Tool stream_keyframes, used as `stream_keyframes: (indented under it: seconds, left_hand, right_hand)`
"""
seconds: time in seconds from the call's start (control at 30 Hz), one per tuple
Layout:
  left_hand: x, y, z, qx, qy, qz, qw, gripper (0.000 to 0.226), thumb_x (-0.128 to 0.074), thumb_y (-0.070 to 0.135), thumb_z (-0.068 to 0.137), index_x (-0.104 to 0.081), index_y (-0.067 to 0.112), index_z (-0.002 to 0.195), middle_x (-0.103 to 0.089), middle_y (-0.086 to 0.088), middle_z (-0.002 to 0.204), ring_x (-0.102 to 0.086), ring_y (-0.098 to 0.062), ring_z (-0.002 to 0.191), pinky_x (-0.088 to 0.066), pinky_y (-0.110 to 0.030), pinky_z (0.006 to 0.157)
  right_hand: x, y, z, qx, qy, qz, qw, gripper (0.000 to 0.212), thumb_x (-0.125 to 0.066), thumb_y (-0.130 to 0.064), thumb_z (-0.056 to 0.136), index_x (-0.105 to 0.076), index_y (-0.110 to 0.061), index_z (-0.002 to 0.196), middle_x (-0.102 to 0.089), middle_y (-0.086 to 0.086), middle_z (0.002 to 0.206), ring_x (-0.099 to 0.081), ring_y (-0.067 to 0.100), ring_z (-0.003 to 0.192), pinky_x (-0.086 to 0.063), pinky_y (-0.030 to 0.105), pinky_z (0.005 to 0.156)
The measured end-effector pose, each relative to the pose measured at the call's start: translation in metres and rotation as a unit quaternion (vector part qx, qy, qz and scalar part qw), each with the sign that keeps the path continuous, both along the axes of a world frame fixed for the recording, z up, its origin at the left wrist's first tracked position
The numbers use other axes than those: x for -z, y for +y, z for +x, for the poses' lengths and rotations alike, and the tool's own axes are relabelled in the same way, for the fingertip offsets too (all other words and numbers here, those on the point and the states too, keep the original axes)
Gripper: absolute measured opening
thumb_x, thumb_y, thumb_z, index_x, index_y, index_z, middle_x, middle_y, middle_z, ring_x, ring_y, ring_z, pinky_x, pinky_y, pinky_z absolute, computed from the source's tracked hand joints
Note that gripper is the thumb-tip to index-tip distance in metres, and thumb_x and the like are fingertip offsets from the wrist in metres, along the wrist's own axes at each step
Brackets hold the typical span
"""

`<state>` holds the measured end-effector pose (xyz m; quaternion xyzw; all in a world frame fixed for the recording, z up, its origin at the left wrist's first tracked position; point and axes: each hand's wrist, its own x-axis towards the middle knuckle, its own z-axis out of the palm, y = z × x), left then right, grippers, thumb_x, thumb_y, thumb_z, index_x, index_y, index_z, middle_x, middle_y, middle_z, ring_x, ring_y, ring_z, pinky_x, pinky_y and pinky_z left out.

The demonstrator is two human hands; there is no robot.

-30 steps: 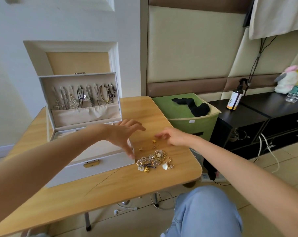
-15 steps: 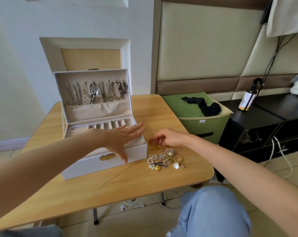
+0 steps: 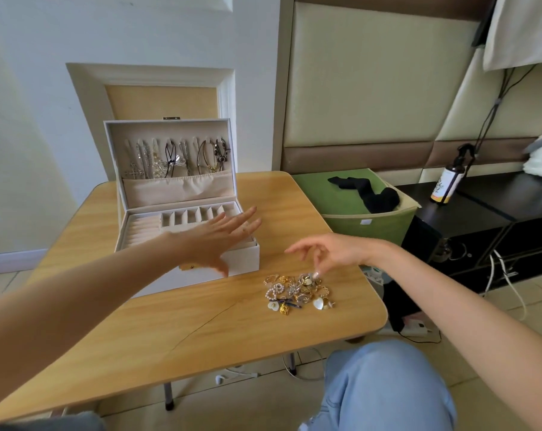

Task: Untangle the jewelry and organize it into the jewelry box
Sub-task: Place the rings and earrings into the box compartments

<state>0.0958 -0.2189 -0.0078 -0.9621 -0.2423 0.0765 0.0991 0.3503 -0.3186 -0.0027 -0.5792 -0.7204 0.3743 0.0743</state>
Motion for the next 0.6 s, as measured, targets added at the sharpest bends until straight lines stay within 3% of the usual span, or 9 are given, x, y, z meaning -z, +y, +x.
stream_keyframes:
  seconds: [0.07, 0.13, 0.17, 0.2, 0.27, 0.33, 0.43, 0.6]
  left_hand:
    - [0.010, -0.020, -0.001, 0.048, -0.104, 0.072, 0.991, 0.121, -0.073, 0.055, 0.063, 0.000, 0.010, 0.149, -0.004, -0.017, 0.156, -0.009, -0.024, 0.139, -0.005, -0.044, 0.115]
    - [0.018, -0.041, 0.003, 0.109, -0.186, 0.056, 0.975, 0.094, -0.066, 0.057, 0.069, -0.030, 0.010, 0.142, -0.040, -0.011, 0.139, -0.039, -0.021, 0.123, -0.033, -0.043, 0.110]
    - [0.023, -0.050, 0.006, 0.130, -0.206, 0.026, 0.970, 0.080, -0.062, 0.057, 0.075, -0.035, 0.012, 0.136, -0.046, -0.006, 0.130, -0.044, -0.019, 0.115, -0.040, -0.040, 0.102]
    - [0.028, -0.059, 0.011, 0.133, -0.209, -0.007, 0.969, 0.075, -0.057, 0.060, 0.077, -0.037, 0.013, 0.133, -0.047, -0.004, 0.125, -0.045, -0.018, 0.112, -0.042, -0.037, 0.098]
    - [0.039, -0.075, 0.023, 0.087, -0.186, -0.071, 0.976, 0.092, -0.054, 0.069, 0.072, -0.031, 0.011, 0.139, -0.042, -0.005, 0.131, -0.040, -0.018, 0.118, -0.036, -0.034, 0.104]
    - [0.048, -0.085, 0.030, 0.021, -0.136, -0.159, 0.978, 0.119, -0.057, 0.073, 0.060, -0.009, 0.010, 0.148, -0.023, -0.005, 0.147, -0.024, -0.019, 0.134, -0.021, -0.032, 0.114]
    - [0.054, -0.090, 0.033, -0.043, -0.134, -0.270, 0.952, 0.125, -0.055, 0.072, 0.059, 0.011, 0.015, 0.148, 0.004, -0.001, 0.157, -0.003, -0.020, 0.144, -0.011, -0.034, 0.117]
    - [0.061, -0.093, 0.024, -0.070, -0.208, -0.312, 0.924, 0.116, -0.069, 0.055, 0.071, 0.009, 0.015, 0.148, -0.010, -0.001, 0.153, -0.012, -0.015, 0.141, -0.014, -0.025, 0.114]
  right_hand:
    - [-0.004, -0.013, 0.012, 0.000, -0.053, -0.046, 0.998, 0.087, -0.074, -0.002, 0.074, -0.030, -0.031, 0.143, -0.044, -0.001, 0.122, -0.057, 0.010, 0.083, -0.052, 0.029, 0.087]
    - [0.003, -0.024, 0.014, 0.020, -0.113, -0.058, 0.992, 0.099, -0.080, -0.007, 0.069, -0.023, -0.031, 0.146, -0.040, -0.004, 0.121, -0.053, 0.002, 0.079, -0.050, 0.019, 0.074]
    - [0.009, -0.028, 0.012, 0.030, -0.128, -0.049, 0.990, 0.100, -0.082, -0.008, 0.067, -0.024, -0.030, 0.146, -0.038, -0.007, 0.117, -0.049, -0.001, 0.077, -0.047, 0.016, 0.071]
    - [0.015, -0.030, 0.009, 0.039, -0.130, -0.036, 0.990, 0.099, -0.083, -0.009, 0.065, -0.026, -0.029, 0.144, -0.036, -0.012, 0.112, -0.046, -0.003, 0.076, -0.044, 0.014, 0.073]
    - [0.025, -0.030, 0.005, 0.052, -0.112, -0.007, 0.992, 0.096, -0.084, -0.008, 0.063, -0.032, -0.027, 0.142, -0.033, -0.018, 0.103, -0.043, -0.006, 0.075, -0.042, 0.018, 0.080]
    - [0.029, -0.027, -0.001, 0.057, -0.100, 0.011, 0.993, 0.092, -0.086, -0.009, 0.062, -0.036, -0.025, 0.138, -0.037, -0.014, 0.104, -0.045, -0.004, 0.076, -0.045, 0.022, 0.083]
    - [0.033, -0.023, -0.012, 0.058, -0.085, 0.025, 0.994, 0.085, -0.085, -0.010, 0.062, -0.040, -0.024, 0.133, -0.040, -0.008, 0.107, -0.044, -0.001, 0.077, -0.045, 0.024, 0.080]
    - [0.034, -0.022, -0.035, 0.052, -0.066, 0.045, 0.995, 0.077, -0.084, -0.009, 0.063, -0.043, -0.020, 0.127, -0.043, -0.004, 0.114, -0.050, 0.005, 0.081, -0.051, 0.027, 0.080]
